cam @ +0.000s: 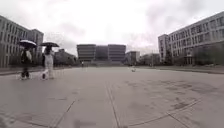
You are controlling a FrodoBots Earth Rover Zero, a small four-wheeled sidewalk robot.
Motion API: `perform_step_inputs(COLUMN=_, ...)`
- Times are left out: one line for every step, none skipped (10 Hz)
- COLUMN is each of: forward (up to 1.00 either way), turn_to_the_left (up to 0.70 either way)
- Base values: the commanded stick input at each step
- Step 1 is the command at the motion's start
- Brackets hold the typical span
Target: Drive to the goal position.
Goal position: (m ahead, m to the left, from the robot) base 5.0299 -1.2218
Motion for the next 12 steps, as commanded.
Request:
perform_step_inputs(forward=0.70, turn_to_the_left=0.02)
perform_step_inputs(forward=0.70, turn_to_the_left=0.02)
perform_step_inputs(forward=0.70, turn_to_the_left=0.02)
perform_step_inputs(forward=0.70, turn_to_the_left=0.02)
perform_step_inputs(forward=0.70, turn_to_the_left=0.02)
perform_step_inputs(forward=0.70, turn_to_the_left=0.02)
perform_step_inputs(forward=0.70, turn_to_the_left=0.02)
perform_step_inputs(forward=0.70, turn_to_the_left=0.02)
perform_step_inputs(forward=0.70, turn_to_the_left=0.02)
perform_step_inputs(forward=0.70, turn_to_the_left=0.02)
perform_step_inputs(forward=0.70, turn_to_the_left=0.02)
perform_step_inputs(forward=0.70, turn_to_the_left=0.02)
